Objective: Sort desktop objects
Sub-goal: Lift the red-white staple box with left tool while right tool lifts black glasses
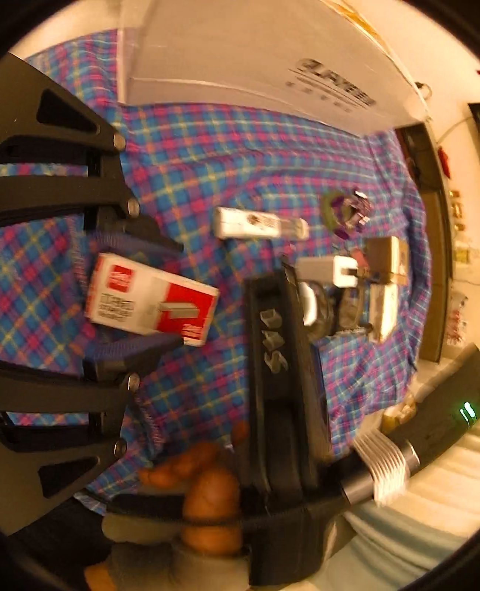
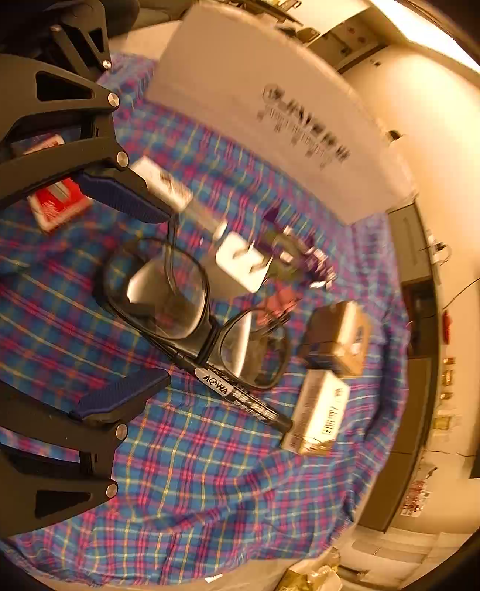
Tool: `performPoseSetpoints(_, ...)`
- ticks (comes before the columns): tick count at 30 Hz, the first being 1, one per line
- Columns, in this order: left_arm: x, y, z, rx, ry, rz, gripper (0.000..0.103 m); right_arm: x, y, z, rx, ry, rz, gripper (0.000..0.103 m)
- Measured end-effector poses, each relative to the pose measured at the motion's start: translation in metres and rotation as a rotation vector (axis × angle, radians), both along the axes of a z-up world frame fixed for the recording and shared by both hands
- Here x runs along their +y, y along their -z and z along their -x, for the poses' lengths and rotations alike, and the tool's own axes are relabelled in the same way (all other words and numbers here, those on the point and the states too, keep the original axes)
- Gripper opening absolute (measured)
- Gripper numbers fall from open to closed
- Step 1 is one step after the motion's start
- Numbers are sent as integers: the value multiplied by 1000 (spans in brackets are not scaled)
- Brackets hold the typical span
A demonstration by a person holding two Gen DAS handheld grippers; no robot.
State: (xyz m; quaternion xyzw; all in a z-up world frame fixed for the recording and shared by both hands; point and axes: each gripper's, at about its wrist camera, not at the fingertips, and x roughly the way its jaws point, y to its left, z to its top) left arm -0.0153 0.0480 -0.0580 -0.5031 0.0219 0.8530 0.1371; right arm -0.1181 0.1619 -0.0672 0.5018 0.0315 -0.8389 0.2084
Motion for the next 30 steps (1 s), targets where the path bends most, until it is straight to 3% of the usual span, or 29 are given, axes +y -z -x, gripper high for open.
performPoseSetpoints(3,4,3,4,-9,33,-12,54,3,2,7,10,-16,14,69)
performPoseSetpoints(4,6,5,4,-11,45,-7,53,5,0,7,7,-12,26,58)
performPoseSetpoints(5,7,7,4,-9,53,-1,53,11,-2,8,6,-2,40,54)
performPoseSetpoints(8,7,9,-5,30,67,4,48,23,-6,8,11,12,67,54)
performPoseSetpoints(9,7,8,-5,33,65,-3,38,26,-7,8,8,19,77,54)
performPoseSetpoints(10,6,8,-6,30,68,-18,16,29,-8,8,9,27,83,54)
performPoseSetpoints(22,-18,-16,8,27,2,-152,14,63,-41,4,19,118,279,52)
performPoseSetpoints(28,-22,-35,4,64,-4,-148,14,91,-52,-3,18,158,397,51)
performPoseSetpoints(30,-22,-40,-1,73,-4,-150,14,93,-51,-7,13,149,356,51)
